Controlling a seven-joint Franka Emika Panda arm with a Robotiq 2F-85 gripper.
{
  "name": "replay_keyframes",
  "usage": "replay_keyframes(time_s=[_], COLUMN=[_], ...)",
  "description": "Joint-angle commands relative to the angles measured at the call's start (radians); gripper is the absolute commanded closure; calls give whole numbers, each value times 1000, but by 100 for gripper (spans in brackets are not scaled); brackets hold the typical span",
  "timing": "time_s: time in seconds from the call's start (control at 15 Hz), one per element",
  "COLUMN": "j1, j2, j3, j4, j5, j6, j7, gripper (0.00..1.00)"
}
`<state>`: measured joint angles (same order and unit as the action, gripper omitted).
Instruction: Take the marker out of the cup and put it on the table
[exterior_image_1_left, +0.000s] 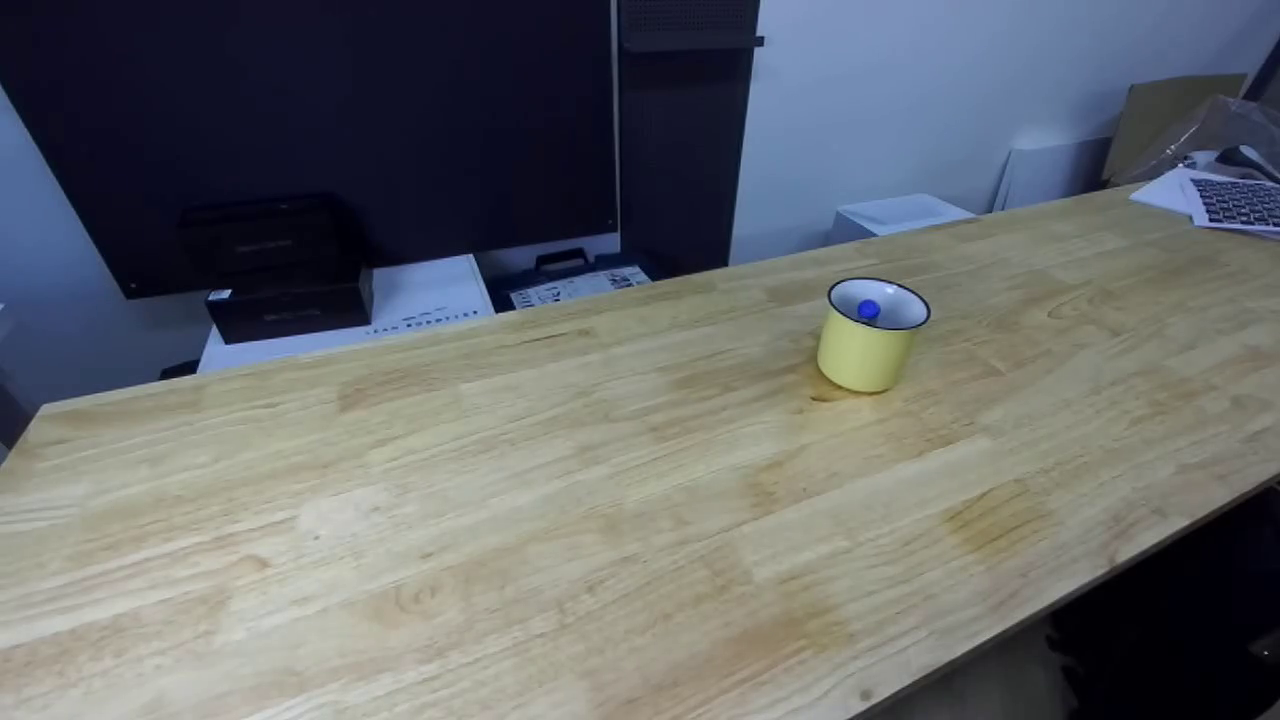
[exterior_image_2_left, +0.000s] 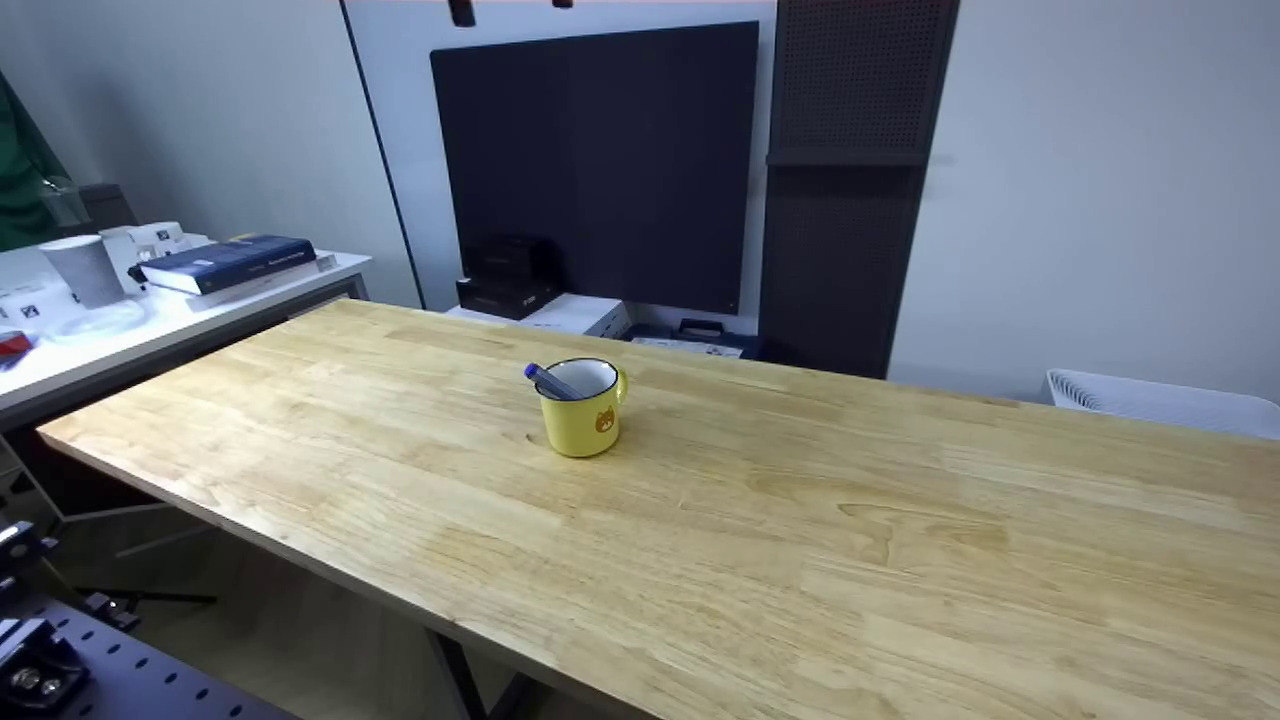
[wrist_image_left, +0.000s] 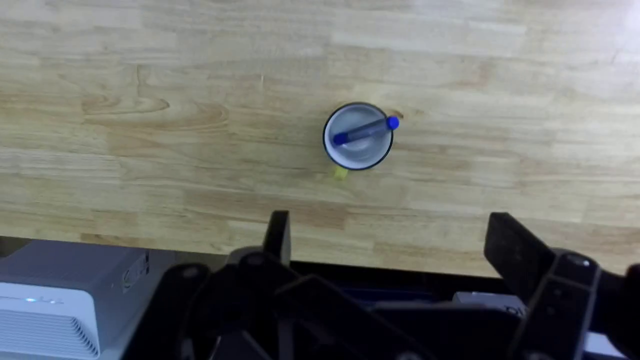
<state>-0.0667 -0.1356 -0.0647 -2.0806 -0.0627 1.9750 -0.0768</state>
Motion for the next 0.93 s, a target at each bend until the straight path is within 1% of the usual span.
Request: replay_keyframes(time_s=[0.0, 0.13, 0.33, 0.4, 0.53, 0.67, 0.87], j1=[-18, -19, -2, 8, 20, 24, 30], j2=[167, 238, 328, 360, 404, 430, 462], j3=[-19, -18, -17, -14, 2, 17, 12], j4=[114, 132, 140, 143, 147, 146, 143], j5=[29, -2, -23, -16, 42, 97, 117], j6=[137, 259, 441, 472, 449, 384, 312], j7=[80, 140, 214, 229, 223, 214, 227], gripper=[0, 0, 0, 0, 0, 0, 0])
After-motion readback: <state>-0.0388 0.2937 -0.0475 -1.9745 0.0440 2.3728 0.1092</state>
